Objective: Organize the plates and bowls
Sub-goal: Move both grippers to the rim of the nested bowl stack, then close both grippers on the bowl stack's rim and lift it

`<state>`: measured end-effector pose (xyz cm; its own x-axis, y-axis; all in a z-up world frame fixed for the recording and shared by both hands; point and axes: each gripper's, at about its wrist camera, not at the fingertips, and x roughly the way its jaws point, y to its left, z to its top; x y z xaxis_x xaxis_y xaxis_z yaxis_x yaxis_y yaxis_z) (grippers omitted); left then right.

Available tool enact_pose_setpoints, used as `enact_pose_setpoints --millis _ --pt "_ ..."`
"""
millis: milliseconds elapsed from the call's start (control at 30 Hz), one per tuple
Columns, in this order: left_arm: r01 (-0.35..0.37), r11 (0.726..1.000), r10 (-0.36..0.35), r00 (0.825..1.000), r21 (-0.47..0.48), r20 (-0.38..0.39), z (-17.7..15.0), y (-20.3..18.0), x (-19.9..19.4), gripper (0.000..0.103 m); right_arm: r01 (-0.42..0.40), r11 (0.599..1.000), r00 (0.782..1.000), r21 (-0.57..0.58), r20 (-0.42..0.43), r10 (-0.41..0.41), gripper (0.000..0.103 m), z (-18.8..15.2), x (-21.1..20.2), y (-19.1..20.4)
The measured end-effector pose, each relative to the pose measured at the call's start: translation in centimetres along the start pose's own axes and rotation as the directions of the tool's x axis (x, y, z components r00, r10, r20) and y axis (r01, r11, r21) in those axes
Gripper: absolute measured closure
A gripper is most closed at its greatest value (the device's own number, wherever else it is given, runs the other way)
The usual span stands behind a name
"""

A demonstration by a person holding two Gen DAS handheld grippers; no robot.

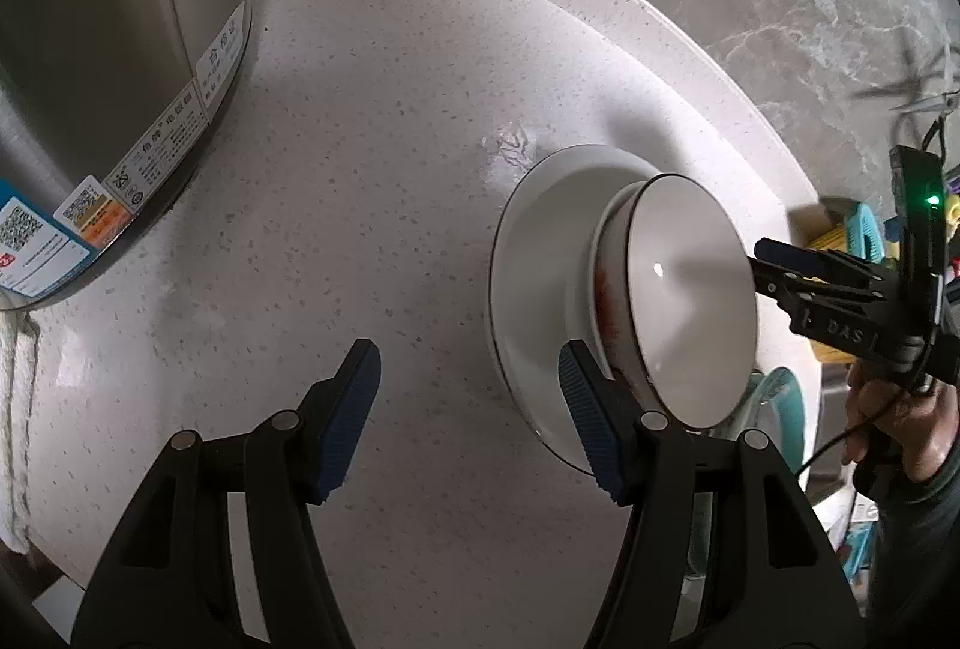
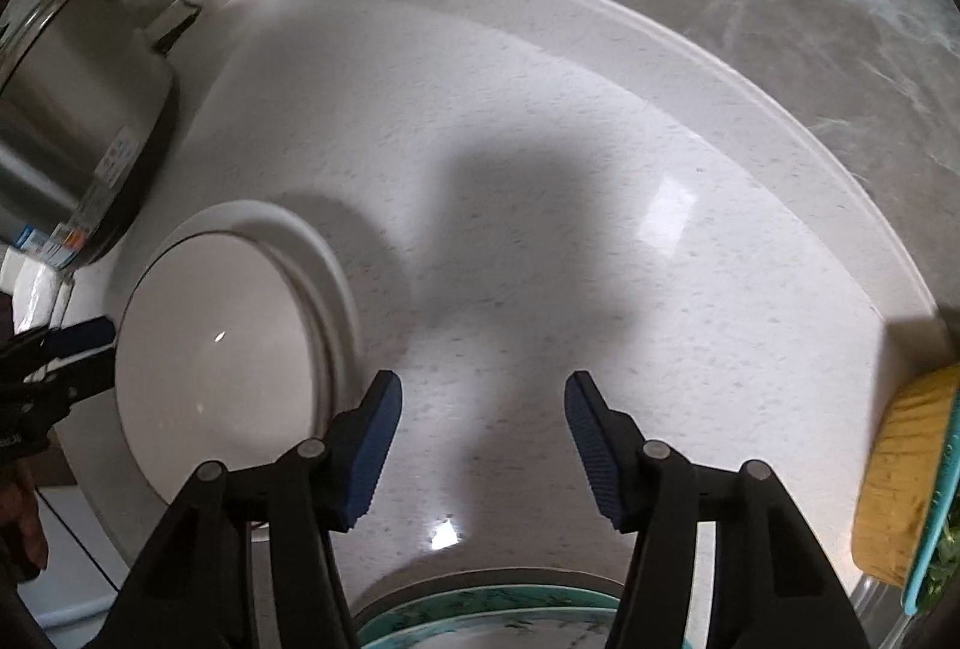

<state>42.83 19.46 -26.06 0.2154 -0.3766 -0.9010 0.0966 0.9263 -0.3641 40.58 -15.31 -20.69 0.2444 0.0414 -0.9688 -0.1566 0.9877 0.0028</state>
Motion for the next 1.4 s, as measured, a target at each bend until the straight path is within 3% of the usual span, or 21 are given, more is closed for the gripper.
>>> enact_pose_setpoints --millis 133,300,400,733,833,1033,1400 --pt "-0.009 1.0 0.009 1.0 -0.004 -0.009 0.1 0.2 0.7 0.043 0.005 0.999 1.0 -0.034 0.007 -0.005 0.051 -0.4 0.0 1.1" --pt "-0.026 1.0 0.026 1.0 0.008 -0.012 0.0 -0.1 1.2 0.043 -0.017 0.999 0.999 -0.048 0.044 0.019 0.052 -0.9 -1.5 1.4" --pt "-0.024 1.0 0.024 1.0 0.011 -0.02 -0.2 -0.1 1.5 0.043 0.009 0.997 0.999 -0.077 0.045 -0.006 0.052 -1.1 -1.6 2.4" --pt "-0.03 0.999 0.031 0.999 0.024 -0.023 0.2 -0.3 2.1 0.043 -0.049 0.994 0.998 -0.095 0.045 0.053 0.052 -0.6 -0.9 3.2" --pt "-0.031 0.999 0.031 0.999 0.03 -0.02 0.2 -0.2 2.0 0.043 -0.057 0.996 0.997 -0.076 0.045 0.06 0.047 -0.8 -0.7 2.4" --pt "-0.028 0.997 0.03 0.999 0.077 -0.024 0.3 -0.5 2.3 0.043 -0.109 0.992 0.994 -0.062 0.0 0.109 0.047 -1.0 0.5 1.5" --pt "-0.036 0.996 0.042 0.997 0.082 -0.066 1.8 -0.1 3.8 0.043 -0.158 0.986 0.987 -0.049 -0.007 0.158 0.05 0.1 1.9 1.3"
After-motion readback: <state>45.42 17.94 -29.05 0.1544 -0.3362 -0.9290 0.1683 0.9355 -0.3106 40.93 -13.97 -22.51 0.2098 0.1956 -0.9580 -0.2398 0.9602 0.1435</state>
